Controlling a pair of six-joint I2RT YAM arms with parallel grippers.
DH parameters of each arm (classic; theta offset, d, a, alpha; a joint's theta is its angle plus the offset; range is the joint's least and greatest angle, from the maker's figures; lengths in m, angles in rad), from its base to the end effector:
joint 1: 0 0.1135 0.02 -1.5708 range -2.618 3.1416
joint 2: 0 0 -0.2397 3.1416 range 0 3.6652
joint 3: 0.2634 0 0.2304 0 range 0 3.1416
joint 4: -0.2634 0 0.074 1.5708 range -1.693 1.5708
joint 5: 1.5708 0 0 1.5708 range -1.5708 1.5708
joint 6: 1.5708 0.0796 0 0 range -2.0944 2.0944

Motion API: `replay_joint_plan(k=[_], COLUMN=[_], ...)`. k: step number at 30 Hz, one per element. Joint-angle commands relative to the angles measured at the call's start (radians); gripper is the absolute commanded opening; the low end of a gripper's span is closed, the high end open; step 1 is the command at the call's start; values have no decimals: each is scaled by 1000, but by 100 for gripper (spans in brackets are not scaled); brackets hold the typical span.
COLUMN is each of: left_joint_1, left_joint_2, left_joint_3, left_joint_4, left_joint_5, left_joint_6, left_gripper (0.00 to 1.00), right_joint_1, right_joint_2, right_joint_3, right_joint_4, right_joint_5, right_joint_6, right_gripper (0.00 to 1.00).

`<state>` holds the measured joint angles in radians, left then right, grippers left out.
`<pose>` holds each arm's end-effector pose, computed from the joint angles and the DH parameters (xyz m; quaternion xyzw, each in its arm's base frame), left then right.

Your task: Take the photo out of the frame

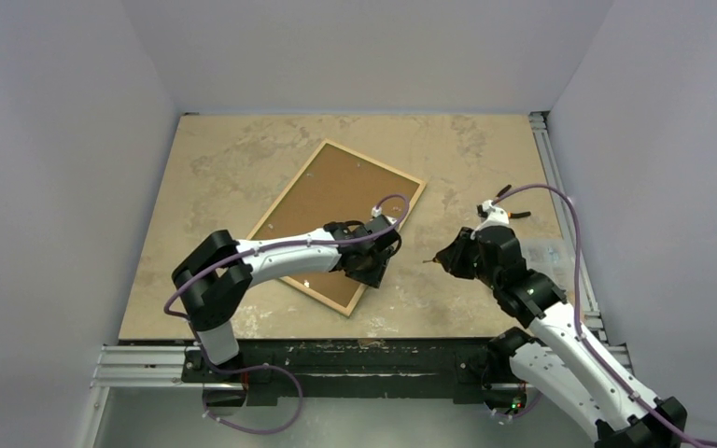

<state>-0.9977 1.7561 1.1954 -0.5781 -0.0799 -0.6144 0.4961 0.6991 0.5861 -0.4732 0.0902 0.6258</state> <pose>0.1944 -0.2895 0.1423 0.1775 0.9597 -0.1275 0.1764 0.1723 0.0851 0.2175 0.0783 0.8771 0.2175 0.4209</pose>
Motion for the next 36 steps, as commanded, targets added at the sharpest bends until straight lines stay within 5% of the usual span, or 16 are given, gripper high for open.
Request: replay_joint_plan(k=[1, 8, 16, 24, 36], left_joint_1=[-5, -12, -19, -19, 18], left_joint_2=[-32, -7, 47, 151, -51], left_joint_3=[-49, -80, 13, 207, 201], left_joint_4=[-21, 3, 36, 83, 145], left_joint_5=[-114, -95, -47, 63, 153], left_joint_6=[-92, -122, -108, -109, -47], left_gripper=[37, 36, 11, 4, 39], right_joint_1=[-6, -6, -5, -5, -3], right_joint_2=[-59, -124, -150, -107, 82], right_joint_3=[-34, -62, -50, -6, 46], right_joint_4=[-2, -42, -69, -94, -66], right_joint_5=[-26, -24, -5, 12, 7], right_joint_6=[34, 48, 54, 52, -4], right_gripper=[0, 0, 0, 0, 0])
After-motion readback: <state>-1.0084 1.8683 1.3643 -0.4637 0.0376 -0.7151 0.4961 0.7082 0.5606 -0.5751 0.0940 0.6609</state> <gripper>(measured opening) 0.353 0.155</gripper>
